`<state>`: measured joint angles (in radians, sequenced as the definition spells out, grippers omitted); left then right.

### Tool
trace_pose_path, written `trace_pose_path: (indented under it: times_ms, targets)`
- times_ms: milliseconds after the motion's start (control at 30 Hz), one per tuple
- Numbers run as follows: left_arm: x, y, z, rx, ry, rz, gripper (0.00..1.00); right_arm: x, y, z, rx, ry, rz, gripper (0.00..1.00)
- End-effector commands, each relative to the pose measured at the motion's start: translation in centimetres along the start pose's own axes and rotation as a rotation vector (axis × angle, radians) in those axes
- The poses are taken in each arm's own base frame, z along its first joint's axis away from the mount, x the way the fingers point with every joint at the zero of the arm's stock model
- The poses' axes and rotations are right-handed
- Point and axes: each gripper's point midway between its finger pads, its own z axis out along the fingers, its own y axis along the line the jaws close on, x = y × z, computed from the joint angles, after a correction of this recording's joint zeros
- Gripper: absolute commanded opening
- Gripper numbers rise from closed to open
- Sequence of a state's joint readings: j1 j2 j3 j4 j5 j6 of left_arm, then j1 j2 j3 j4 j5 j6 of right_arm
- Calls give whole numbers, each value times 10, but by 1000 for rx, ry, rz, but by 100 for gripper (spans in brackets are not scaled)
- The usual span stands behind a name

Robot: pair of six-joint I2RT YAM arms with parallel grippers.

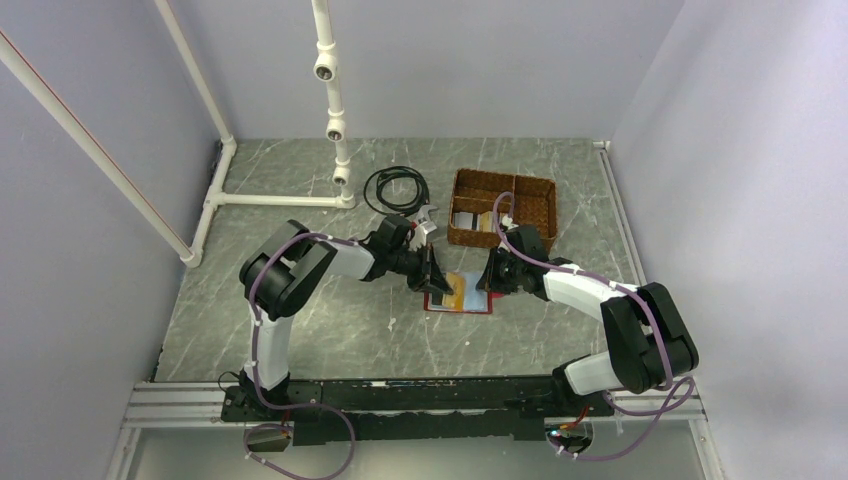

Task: Put the credit cards into the card holder
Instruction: Insert the credit card into the card slot.

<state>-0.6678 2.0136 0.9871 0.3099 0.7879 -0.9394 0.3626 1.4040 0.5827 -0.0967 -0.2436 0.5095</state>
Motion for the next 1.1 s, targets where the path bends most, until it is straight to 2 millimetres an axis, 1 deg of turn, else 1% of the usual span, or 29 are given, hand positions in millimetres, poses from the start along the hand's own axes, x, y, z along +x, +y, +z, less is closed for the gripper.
trace_pose_path:
  times_ms: [0, 200, 400, 500, 667, 800, 933, 1067]
  targets:
    - [-24, -10, 4, 7, -64, 94, 0, 15, -20, 1, 86, 40, 5, 2]
    - [-28, -4, 1, -55, -74, 150, 0, 15, -20, 1, 86, 41, 4, 2]
    - [-26, -6, 7, -10, -70, 137, 0, 15, -20, 2, 83, 45, 4, 2]
    - [-26, -6, 8, -10, -80, 159, 0, 16, -20, 2, 81, 46, 4, 2]
    - [-26, 3, 5, -75, -74, 204, 0, 16, -20, 2, 81, 45, 4, 2]
    - [-23, 9, 5, -112, -37, 225, 0, 16, -20, 2, 81, 45, 4, 2]
    - [-19, 11, 3, -120, -23, 225, 0, 16, -20, 1, 79, 43, 3, 1]
    - [-20, 9, 1, -123, -27, 234, 0, 16, -20, 2, 79, 45, 4, 1]
